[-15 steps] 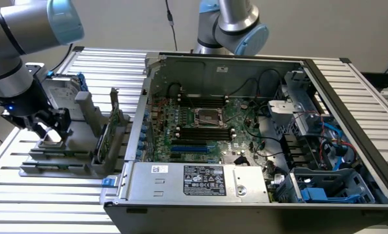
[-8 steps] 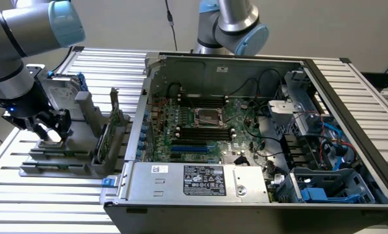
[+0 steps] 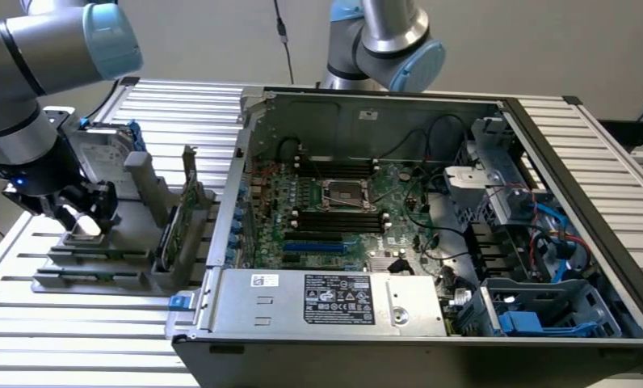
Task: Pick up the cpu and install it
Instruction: 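Pick up the cpu and move it towards the insertion slot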
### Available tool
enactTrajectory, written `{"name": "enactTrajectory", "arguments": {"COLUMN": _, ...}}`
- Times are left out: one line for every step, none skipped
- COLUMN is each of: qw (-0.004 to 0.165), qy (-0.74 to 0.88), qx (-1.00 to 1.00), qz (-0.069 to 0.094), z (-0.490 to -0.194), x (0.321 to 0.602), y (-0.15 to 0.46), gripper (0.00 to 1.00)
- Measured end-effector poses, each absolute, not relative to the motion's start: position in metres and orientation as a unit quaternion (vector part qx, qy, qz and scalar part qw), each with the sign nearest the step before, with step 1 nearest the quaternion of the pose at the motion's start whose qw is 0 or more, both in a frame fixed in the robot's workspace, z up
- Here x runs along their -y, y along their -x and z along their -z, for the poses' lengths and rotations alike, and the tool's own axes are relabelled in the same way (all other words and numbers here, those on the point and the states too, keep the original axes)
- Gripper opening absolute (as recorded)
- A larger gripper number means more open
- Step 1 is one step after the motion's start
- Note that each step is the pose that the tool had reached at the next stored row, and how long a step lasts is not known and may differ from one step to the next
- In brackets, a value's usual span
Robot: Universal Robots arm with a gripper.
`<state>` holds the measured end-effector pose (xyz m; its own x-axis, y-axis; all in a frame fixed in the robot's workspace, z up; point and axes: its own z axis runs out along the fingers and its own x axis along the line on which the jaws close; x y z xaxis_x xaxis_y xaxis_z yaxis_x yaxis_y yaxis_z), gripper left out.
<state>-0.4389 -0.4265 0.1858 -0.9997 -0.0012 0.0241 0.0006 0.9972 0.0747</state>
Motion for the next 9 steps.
{"name": "enactTrajectory", "arguments": {"qw": 0.012, "qy": 0.000, "qx": 0.999, "qz": 0.037, "z": -0.1856, "x": 0.4265, "y": 0.4386, "gripper": 0.60}}
{"name": "enactTrajectory", "arguments": {"qw": 0.012, "qy": -0.001, "qx": 0.999, "qz": 0.037, "z": -0.1857, "x": 0.4265, "y": 0.4384, "gripper": 0.60}}
{"name": "enactTrajectory", "arguments": {"qw": 0.012, "qy": -0.001, "qx": 0.999, "qz": 0.037, "z": -0.1858, "x": 0.4265, "y": 0.4381, "gripper": 0.60}}
{"name": "enactTrajectory", "arguments": {"qw": 0.012, "qy": -0.001, "qx": 0.999, "qz": 0.037, "z": -0.1858, "x": 0.4265, "y": 0.4379, "gripper": 0.60}}
{"name": "enactTrajectory", "arguments": {"qw": 0.012, "qy": -0.001, "qx": 0.999, "qz": 0.037, "z": -0.1858, "x": 0.4265, "y": 0.4378, "gripper": 0.60}}
{"name": "enactTrajectory", "arguments": {"qw": 0.012, "qy": -0.002, "qx": 0.999, "qz": 0.037, "z": -0.1858, "x": 0.4265, "y": 0.4377, "gripper": 0.60}}
{"name": "enactTrajectory", "arguments": {"qw": 0.012, "qy": -0.002, "qx": 0.999, "qz": 0.037, "z": -0.1858, "x": 0.4265, "y": 0.4377, "gripper": 0.60}}
{"name": "enactTrajectory", "arguments": {"qw": 0.012, "qy": -0.002, "qx": 0.999, "qz": 0.037, "z": -0.1857, "x": 0.4265, "y": 0.4377, "gripper": 0.60}}
{"name": "enactTrajectory", "arguments": {"qw": 0.013, "qy": -0.003, "qx": 0.999, "qz": 0.037, "z": -0.1857, "x": 0.4265, "y": 0.4376, "gripper": 0.60}}
